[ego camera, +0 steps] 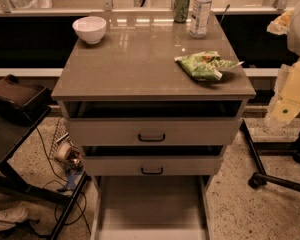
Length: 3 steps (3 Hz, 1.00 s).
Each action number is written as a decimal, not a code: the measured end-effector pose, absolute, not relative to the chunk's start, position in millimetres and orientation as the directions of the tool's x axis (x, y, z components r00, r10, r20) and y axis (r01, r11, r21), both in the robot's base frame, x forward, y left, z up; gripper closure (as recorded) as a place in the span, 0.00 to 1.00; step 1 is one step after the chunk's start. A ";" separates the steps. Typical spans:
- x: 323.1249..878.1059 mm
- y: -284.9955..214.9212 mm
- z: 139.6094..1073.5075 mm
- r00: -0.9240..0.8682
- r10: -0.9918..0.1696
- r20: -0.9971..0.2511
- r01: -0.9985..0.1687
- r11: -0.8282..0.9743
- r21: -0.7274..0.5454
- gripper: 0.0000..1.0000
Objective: Move green jalapeno chip bag near white bowl
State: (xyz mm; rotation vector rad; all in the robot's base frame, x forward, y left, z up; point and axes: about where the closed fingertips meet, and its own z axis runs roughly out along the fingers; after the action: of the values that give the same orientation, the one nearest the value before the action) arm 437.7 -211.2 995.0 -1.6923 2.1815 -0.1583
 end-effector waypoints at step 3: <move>547.5 -211.6 985.2 -0.195 -0.855 -0.480 -0.841 0.398 -0.367 0.00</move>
Offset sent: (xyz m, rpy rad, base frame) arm 0.0612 0.0048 -0.0085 0.1395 -0.0916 -0.0448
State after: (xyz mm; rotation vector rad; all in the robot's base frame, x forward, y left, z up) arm 547.5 -211.6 985.2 -1.4430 2.0331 -0.0292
